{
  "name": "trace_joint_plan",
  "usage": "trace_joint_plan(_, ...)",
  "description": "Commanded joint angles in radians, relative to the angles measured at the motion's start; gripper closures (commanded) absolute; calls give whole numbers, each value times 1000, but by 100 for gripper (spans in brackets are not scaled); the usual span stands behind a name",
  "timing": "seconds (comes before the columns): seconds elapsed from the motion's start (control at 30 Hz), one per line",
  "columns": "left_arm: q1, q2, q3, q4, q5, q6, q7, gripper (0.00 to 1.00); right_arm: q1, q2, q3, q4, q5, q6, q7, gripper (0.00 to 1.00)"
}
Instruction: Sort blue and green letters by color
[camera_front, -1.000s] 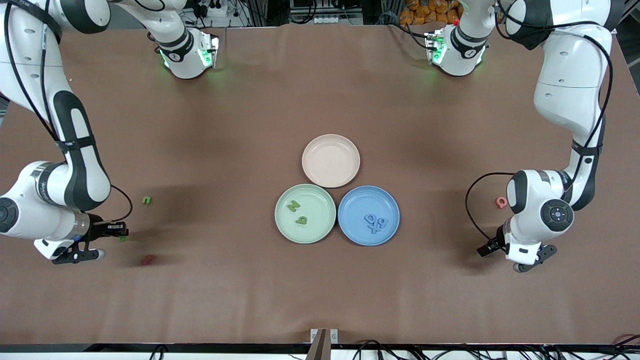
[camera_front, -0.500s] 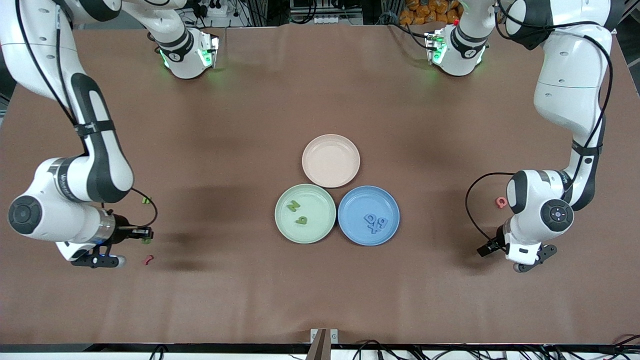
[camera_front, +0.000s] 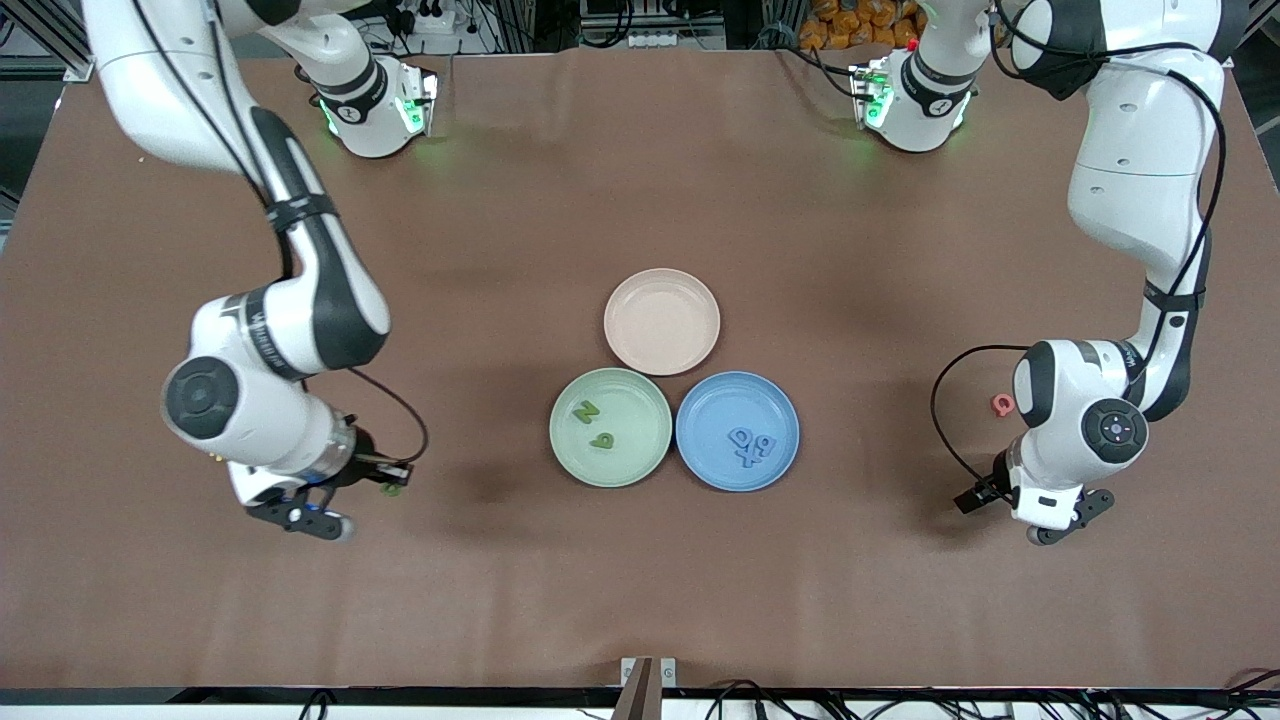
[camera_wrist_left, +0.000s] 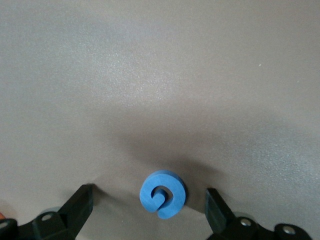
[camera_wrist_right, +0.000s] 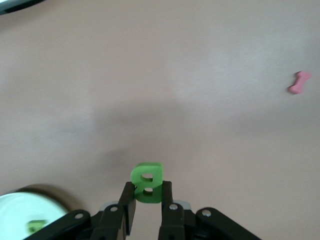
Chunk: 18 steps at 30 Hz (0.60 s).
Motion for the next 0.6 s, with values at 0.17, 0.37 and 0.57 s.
trace_joint_plan(0.17, 3, 20, -4, 20, 17, 5, 5, 0, 172, 28, -51, 12, -12, 11, 166, 100)
trace_joint_plan(0.37, 3, 25, -4, 18, 17, 5, 4, 0, 241, 51, -51, 12, -13, 61, 282, 100)
trace_joint_plan(0.57, 5, 27, -5, 20, 14, 5, 1, 47, 315, 84, -52, 12, -16, 105, 370, 100)
